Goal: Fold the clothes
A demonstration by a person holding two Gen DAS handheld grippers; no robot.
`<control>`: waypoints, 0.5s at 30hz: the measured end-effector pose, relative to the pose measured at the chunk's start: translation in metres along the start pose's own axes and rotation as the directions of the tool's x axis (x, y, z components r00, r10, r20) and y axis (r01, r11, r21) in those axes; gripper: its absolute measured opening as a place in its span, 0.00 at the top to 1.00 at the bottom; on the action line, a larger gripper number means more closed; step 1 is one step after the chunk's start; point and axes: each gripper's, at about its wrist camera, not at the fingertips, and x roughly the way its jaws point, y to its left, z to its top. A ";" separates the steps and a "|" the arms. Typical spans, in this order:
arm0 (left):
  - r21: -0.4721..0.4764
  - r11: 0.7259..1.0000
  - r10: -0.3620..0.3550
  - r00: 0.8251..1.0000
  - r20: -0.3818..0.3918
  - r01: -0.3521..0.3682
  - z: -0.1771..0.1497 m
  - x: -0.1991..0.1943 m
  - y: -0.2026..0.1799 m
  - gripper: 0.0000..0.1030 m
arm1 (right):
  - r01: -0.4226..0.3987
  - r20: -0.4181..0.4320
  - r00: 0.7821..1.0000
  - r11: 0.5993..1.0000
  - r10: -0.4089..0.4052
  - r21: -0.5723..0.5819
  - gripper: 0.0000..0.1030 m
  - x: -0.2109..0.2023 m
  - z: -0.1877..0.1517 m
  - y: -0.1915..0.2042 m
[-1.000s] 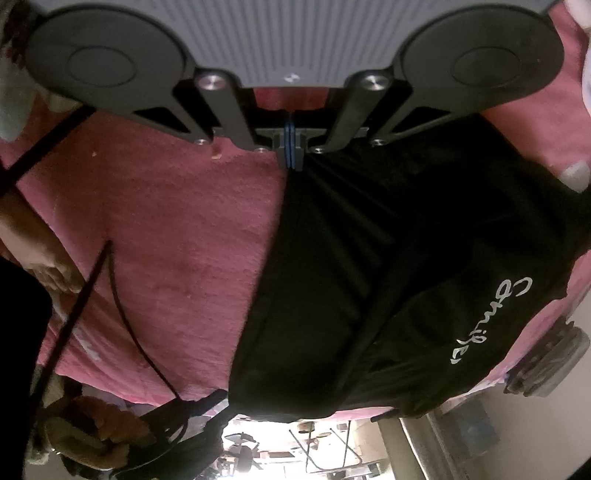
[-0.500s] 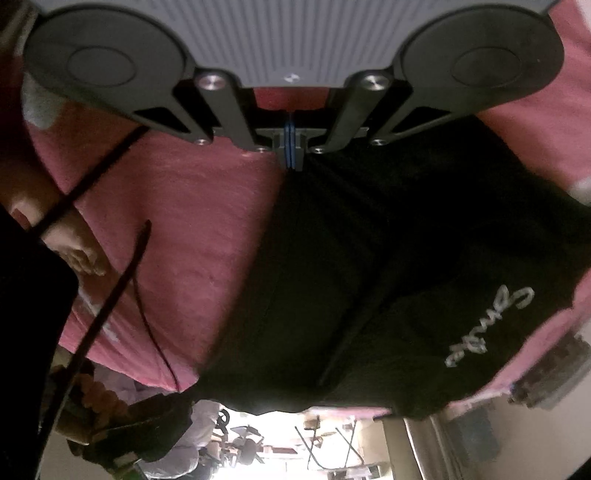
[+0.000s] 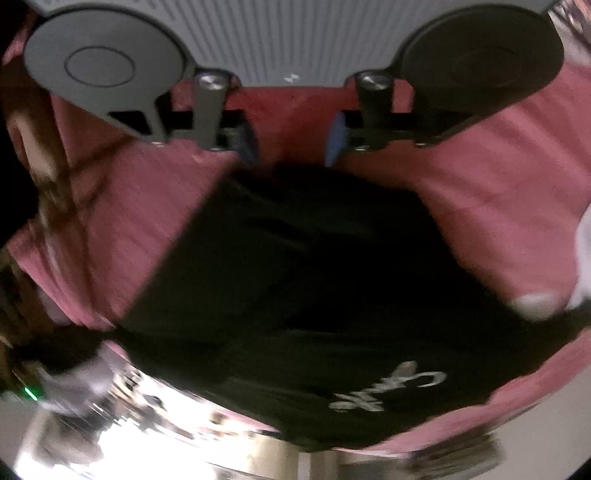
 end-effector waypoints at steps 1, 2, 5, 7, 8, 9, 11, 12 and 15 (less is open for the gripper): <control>-0.020 1.000 0.004 1.000 0.006 -0.003 0.002 0.002 0.001 0.53 | -0.001 0.001 1.000 1.000 0.001 0.004 0.99 0.000 0.000 0.000; -0.041 0.999 0.007 1.000 0.013 -0.007 0.003 0.003 0.001 0.53 | -0.002 0.002 1.000 1.000 0.002 0.007 0.99 0.000 0.000 -0.001; -0.075 0.997 0.022 0.999 0.032 -0.019 0.006 0.012 -0.001 0.53 | -0.005 0.002 1.000 1.000 0.005 0.010 0.99 0.001 0.000 -0.001; -0.100 0.994 0.044 0.999 0.025 -0.042 0.006 0.022 -0.004 0.61 | -0.008 0.003 1.000 1.000 0.008 0.010 0.99 0.001 0.000 -0.002; -0.115 0.992 0.062 0.998 0.024 -0.058 0.006 0.025 -0.004 0.68 | -0.010 0.005 1.000 1.000 0.010 0.011 0.99 0.001 -0.001 -0.002; -0.139 0.988 0.078 0.996 0.031 -0.073 0.005 0.026 -0.003 0.82 | -0.012 0.006 1.000 1.000 0.012 0.011 0.99 0.001 -0.001 -0.003; -0.212 0.975 0.080 0.995 0.056 -0.067 0.004 0.019 0.005 0.94 | -0.016 0.008 1.000 1.000 0.016 0.011 0.99 0.001 -0.001 -0.004; -0.247 0.966 0.089 0.994 0.067 -0.070 0.002 0.012 0.010 0.94 | -0.018 0.009 1.000 1.000 0.018 0.011 0.99 0.001 -0.001 -0.004; -0.335 0.939 0.114 0.990 0.077 -0.082 -0.006 -0.008 0.024 0.95 | -0.024 0.012 1.000 1.000 0.024 0.010 0.99 0.001 -0.001 -0.005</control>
